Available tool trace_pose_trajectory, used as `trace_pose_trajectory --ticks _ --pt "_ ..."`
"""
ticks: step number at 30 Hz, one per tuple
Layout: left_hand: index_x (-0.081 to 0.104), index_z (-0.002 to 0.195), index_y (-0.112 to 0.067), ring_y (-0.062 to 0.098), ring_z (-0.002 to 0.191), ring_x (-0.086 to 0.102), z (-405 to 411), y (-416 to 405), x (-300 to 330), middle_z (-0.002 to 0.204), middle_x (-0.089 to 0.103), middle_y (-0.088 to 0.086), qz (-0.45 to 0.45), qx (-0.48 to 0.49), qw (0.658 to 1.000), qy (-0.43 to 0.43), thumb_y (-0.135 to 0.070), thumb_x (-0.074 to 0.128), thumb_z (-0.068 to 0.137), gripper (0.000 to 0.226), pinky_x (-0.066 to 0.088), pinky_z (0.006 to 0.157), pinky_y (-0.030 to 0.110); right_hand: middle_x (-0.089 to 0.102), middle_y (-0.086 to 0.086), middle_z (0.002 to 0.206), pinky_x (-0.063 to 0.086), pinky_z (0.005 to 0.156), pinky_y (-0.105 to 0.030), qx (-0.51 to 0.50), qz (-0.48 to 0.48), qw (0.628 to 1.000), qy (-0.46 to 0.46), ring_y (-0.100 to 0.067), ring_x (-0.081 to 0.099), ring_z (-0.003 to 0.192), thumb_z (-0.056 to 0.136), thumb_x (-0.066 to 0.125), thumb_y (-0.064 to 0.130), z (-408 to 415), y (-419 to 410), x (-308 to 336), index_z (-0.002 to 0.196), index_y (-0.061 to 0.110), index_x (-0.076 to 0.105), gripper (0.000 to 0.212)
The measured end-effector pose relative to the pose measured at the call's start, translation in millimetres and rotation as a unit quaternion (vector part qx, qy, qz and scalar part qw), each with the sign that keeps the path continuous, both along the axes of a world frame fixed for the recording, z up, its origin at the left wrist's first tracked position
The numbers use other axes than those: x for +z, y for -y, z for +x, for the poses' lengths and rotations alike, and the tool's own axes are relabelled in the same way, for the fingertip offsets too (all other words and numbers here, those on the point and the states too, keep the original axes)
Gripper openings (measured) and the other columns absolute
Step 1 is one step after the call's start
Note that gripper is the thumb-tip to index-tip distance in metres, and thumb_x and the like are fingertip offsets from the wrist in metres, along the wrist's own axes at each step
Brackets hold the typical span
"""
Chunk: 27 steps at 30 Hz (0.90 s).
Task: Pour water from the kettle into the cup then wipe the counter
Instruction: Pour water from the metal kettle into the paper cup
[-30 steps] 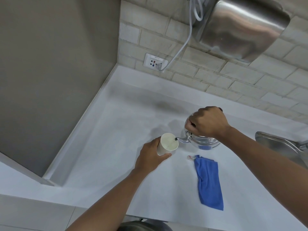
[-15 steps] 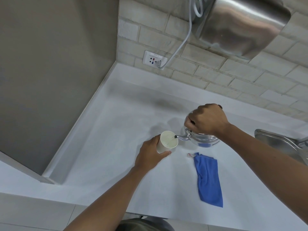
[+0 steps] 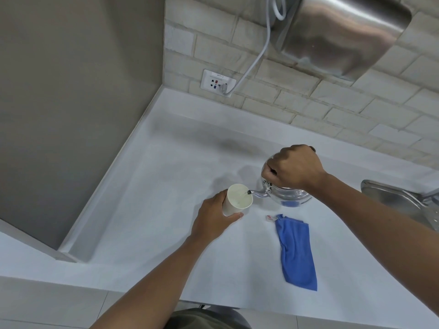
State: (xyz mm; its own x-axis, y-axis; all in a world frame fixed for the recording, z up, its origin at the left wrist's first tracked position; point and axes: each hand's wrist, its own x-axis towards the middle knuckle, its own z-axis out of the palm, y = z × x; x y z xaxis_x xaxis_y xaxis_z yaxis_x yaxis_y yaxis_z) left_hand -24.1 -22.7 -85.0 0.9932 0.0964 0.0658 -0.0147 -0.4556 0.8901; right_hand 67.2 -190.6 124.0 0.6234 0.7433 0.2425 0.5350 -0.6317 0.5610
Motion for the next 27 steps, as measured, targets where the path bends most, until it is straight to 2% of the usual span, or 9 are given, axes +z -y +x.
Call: trace_pose_trajectory --ticks 3,9,15,23,27 --pt "0.053 0.135 -0.041 0.006 0.107 0.062 0.2 0.1 -1.0 0.121 0.068 -0.019 0.006 0.001 1.000 -0.003 -0.064 0.079 0.069 0.074 0.054 0.086 0.029 0.024 -0.001 0.039 0.016 0.054 -0.017 -0.002 0.001 1.000 -0.001 -0.022 0.017 0.037 0.077 0.049 0.022 -0.2 -0.1 -0.9 0.043 0.010 0.034 0.039" --pt "0.054 0.133 -0.040 0.005 0.106 0.062 -0.2 -0.2 0.0 0.120 0.068 -0.019 0.005 0.005 1.000 -0.001 -0.061 0.081 0.069 0.072 0.053 0.085 0.027 0.028 -0.002 0.038 0.013 0.054 -0.017 -0.004 -0.005 1.000 0.000 -0.023 0.015 0.038 0.076 0.052 0.022 -0.6 1.1 -0.6 0.042 0.010 0.034 0.040" --pt "0.055 0.133 -0.041 0.004 0.105 0.062 -0.5 -0.4 1.9 0.120 0.069 -0.019 -0.004 0.001 1.000 -0.001 -0.061 0.081 0.070 0.072 0.049 0.082 0.022 0.021 -0.001 0.041 0.019 0.054 -0.018 -0.009 -0.002 1.000 -0.006 -0.022 0.015 0.037 0.077 0.051 0.023 -1.1 1.4 -1.5 0.044 0.012 0.029 0.041" --pt "0.055 0.133 -0.039 0.004 0.104 0.061 -0.9 -0.6 3.1 0.120 0.068 -0.019 -0.005 0.002 1.000 -0.002 -0.060 0.082 0.070 0.072 0.048 0.082 0.022 0.024 0.000 0.040 0.018 0.053 -0.017 -0.008 -0.010 1.000 -0.002 -0.022 0.015 0.038 0.078 0.049 0.023 -0.4 2.0 -1.9 0.044 0.012 0.030 0.040" --pt "0.055 0.133 -0.040 0.005 0.106 0.063 -1.1 -0.5 2.0 0.121 0.068 -0.019 -0.010 -0.001 1.000 -0.003 -0.062 0.081 0.069 0.073 0.053 0.086 0.027 0.030 -0.001 0.039 0.020 0.053 -0.019 -0.015 -0.012 1.000 -0.009 -0.023 0.018 0.037 0.079 0.046 0.025 0.7 2.7 -3.3 0.044 0.010 0.034 0.040"
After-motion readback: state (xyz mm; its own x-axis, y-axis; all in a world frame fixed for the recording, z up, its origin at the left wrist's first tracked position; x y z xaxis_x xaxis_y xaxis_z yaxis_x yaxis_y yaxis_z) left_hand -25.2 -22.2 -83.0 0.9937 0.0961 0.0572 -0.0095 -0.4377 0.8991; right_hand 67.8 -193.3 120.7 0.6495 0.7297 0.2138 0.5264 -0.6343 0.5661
